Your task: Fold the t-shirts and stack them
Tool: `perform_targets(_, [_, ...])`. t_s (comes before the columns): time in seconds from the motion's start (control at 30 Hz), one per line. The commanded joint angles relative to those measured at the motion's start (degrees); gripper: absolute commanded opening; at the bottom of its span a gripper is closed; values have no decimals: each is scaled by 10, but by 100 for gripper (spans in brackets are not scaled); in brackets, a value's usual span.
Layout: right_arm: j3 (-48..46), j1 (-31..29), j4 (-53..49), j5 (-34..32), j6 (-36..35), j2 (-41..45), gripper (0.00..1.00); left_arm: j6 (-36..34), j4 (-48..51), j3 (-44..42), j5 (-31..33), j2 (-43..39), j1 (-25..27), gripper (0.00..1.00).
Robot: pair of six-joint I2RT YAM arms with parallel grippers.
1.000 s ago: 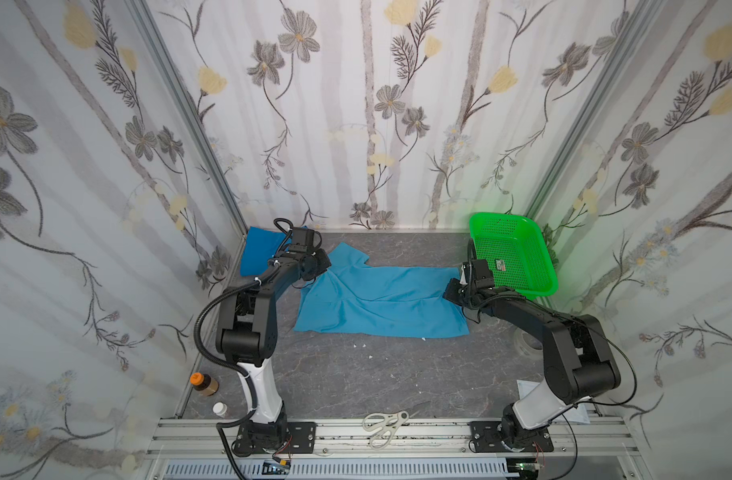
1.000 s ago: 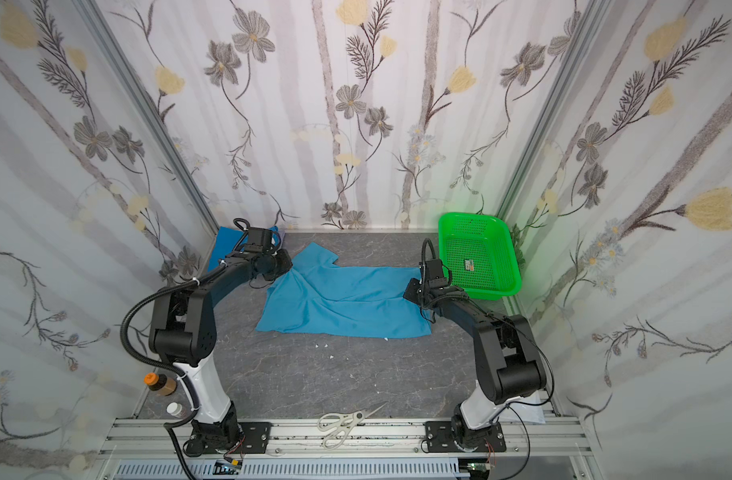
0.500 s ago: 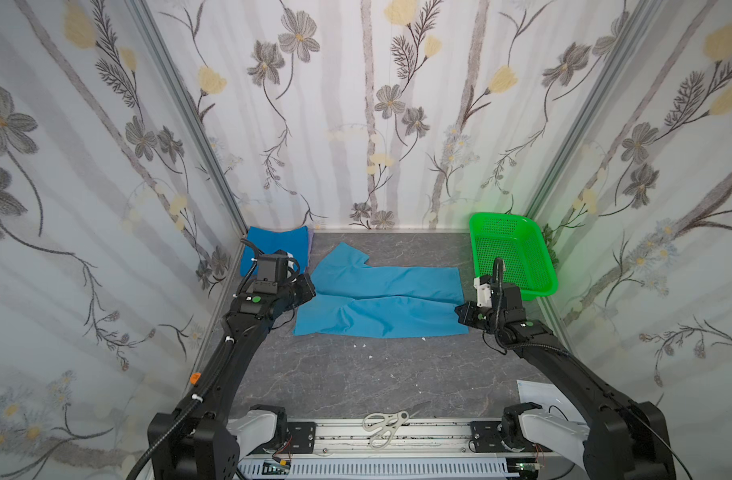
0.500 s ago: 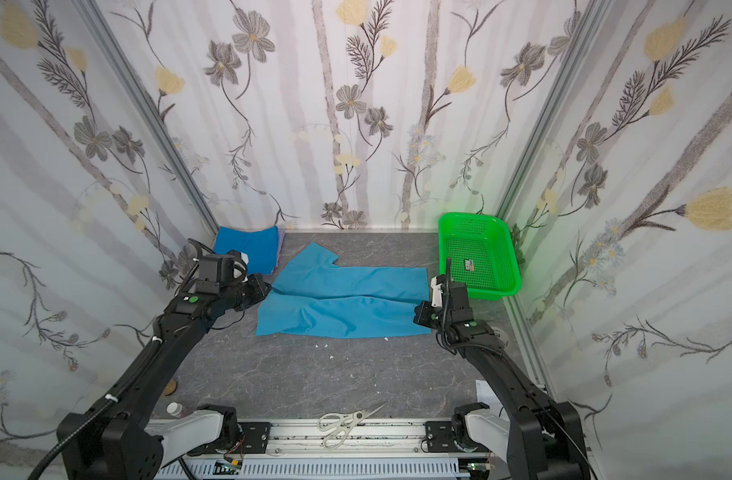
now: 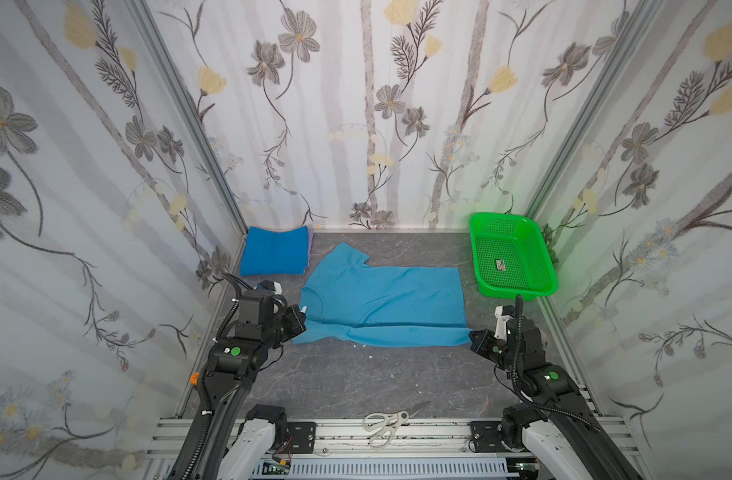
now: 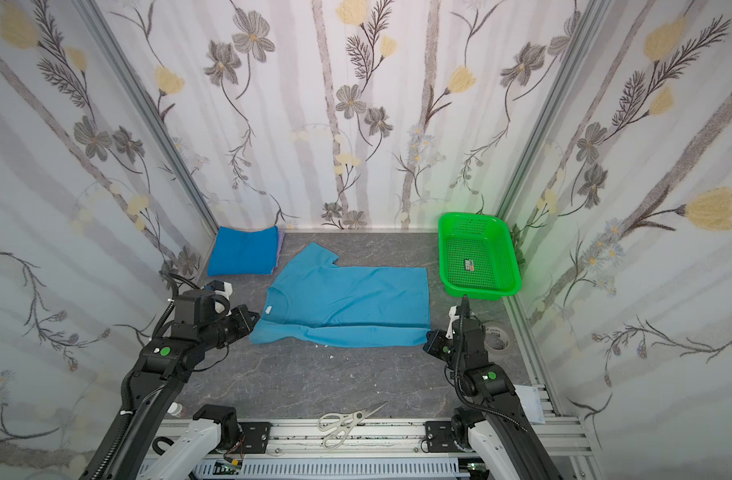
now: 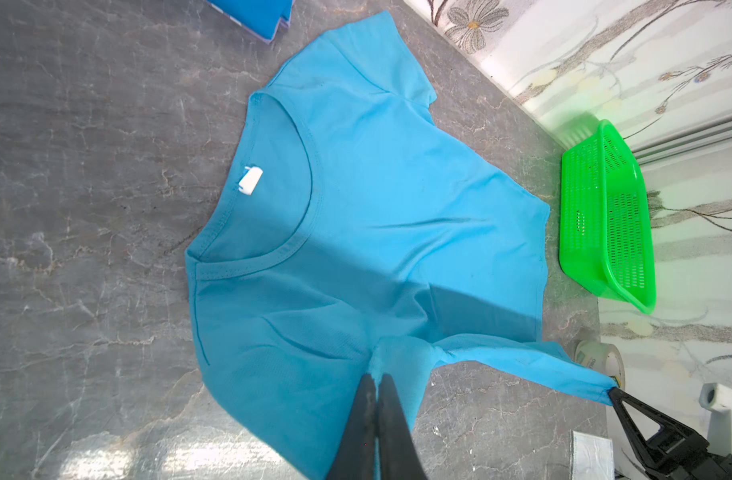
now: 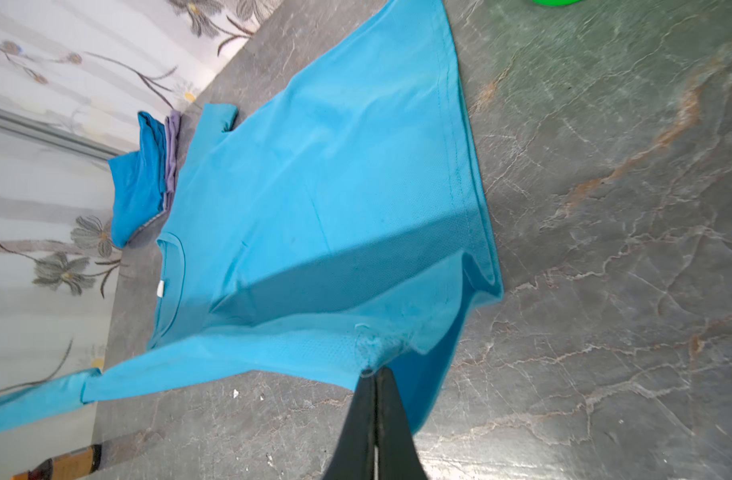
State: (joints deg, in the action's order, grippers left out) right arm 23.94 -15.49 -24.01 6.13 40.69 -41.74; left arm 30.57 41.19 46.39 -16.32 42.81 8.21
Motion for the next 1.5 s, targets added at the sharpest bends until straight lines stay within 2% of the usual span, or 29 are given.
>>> perform_targets(0.0, [5, -1, -28, -46, 40, 17, 0, 21, 25, -13, 17, -33, 5, 0])
perform_targets(0.17, [-15, -2, -19, -28, 48, 22, 0, 27, 26, -17, 13, -25, 10, 0])
perform_targets(0.3, [-42, -2, -5, -24, 55, 36, 0, 29, 17, -23, 34, -22, 15, 0])
perform_targets(0.47, [-46, -2, 24, -25, 48, 19, 0, 14, -12, -17, 35, 16, 13, 0])
perform_targets(0.63, [-37, -1, 74, -25, 25, -56, 0, 0, -44, 14, 42, 62, 14, 0])
perform_targets(0.87, [-18, 9, 144, -32, 0, -179, 0, -18, -90, 46, 43, 168, 12, 0])
perform_targets(0.97, [-3, 22, 177, -16, -16, -232, 0, -19, -112, 61, 49, 212, 8, 0])
perform_targets(1.13, [34, 37, 200, -13, -41, -313, 0, -22, -139, 94, 67, 280, 2, 0])
perform_targets(1.47, [104, 56, 230, 25, -82, -463, 0, -27, -211, 143, 53, 429, -1, 0])
